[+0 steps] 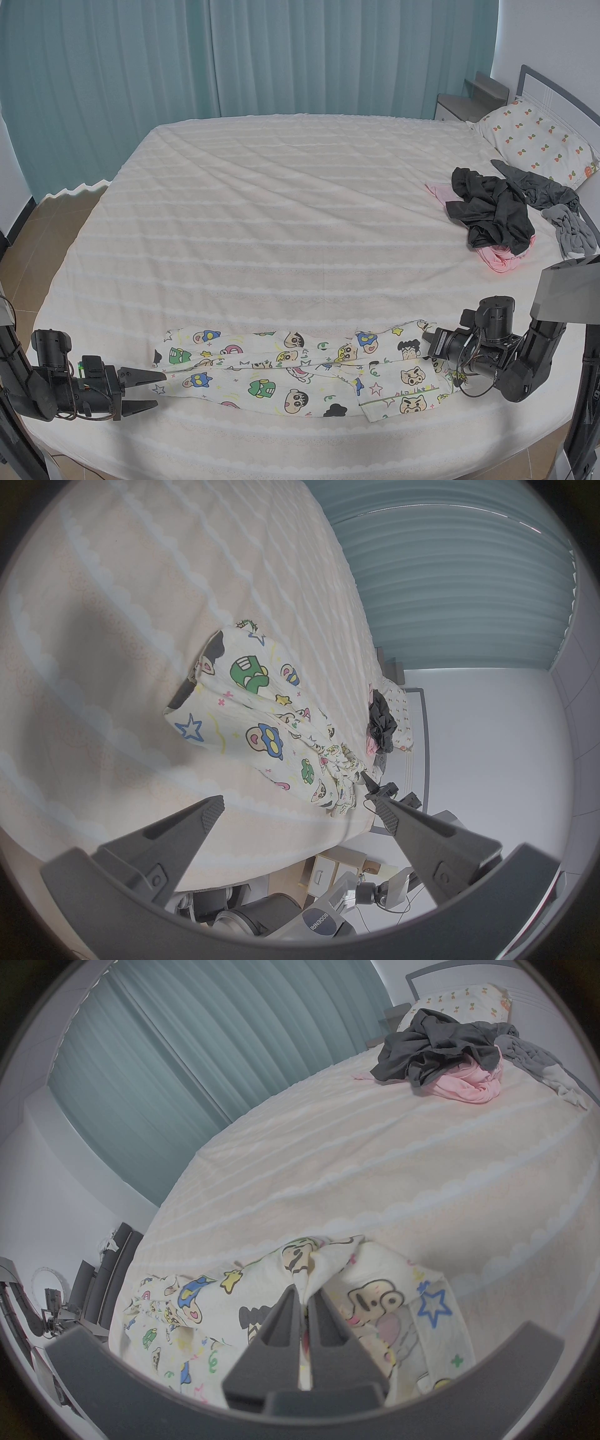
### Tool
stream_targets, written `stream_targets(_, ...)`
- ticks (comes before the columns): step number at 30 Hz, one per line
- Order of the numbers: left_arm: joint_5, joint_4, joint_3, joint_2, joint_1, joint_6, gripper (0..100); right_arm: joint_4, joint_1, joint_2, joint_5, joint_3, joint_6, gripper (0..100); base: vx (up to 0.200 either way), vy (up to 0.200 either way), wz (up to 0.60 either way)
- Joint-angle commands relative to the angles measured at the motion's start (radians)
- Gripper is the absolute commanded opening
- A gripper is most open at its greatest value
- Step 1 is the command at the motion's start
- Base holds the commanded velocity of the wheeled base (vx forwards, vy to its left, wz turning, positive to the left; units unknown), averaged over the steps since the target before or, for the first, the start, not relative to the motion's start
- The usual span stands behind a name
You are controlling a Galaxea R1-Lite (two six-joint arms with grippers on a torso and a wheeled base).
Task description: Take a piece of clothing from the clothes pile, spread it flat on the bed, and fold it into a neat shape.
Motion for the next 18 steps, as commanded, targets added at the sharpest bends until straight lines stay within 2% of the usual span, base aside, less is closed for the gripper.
stream_targets(1,0.000,0.000,0.000,0.002,0.000,0.000,100,-0.008,-0.024,0.045,0.002,-0.010,-0.006,0,0.000,0.000,0.00)
stream_targets(4,0.000,0.000,-0.001,0.002,0.000,0.000,100,-0.010,-0.031,0.047,0.025,-0.005,-0.006,0,0.000,0.000,0.00)
stream_targets(5,0.000,0.000,-0.001,0.002,0.000,0.000,100,-0.010,-0.031,0.044,0.038,0.001,-0.006,100,0.000,0.000,0.00)
stream_targets(12,0.018,0.000,-0.047,-0.004,0.000,-0.028,100,-0.083,-0.049,-0.004,0.051,0.081,-0.005,100,0.000,0.000,0.00)
stream_targets(14,0.090,0.000,-0.090,-0.040,-0.028,-0.126,100,-0.133,-0.077,-0.037,0.054,0.138,0.005,100,0.000,0.000,0.00)
stream_targets(15,0.176,0.001,-0.144,-0.072,-0.055,-0.227,100,-0.166,-0.093,-0.056,0.057,0.171,0.011,100,0.000,0.000,0.00)
stream_targets(16,0.240,0.004,-0.184,-0.081,-0.075,-0.289,100,-0.186,-0.104,-0.068,0.059,0.197,0.011,100,0.000,0.000,0.00)
stream_targets(18,0.325,0.006,-0.258,-0.078,-0.112,-0.344,100,-0.238,-0.115,-0.094,0.057,0.254,0.017,100,0.000,0.000,0.00)
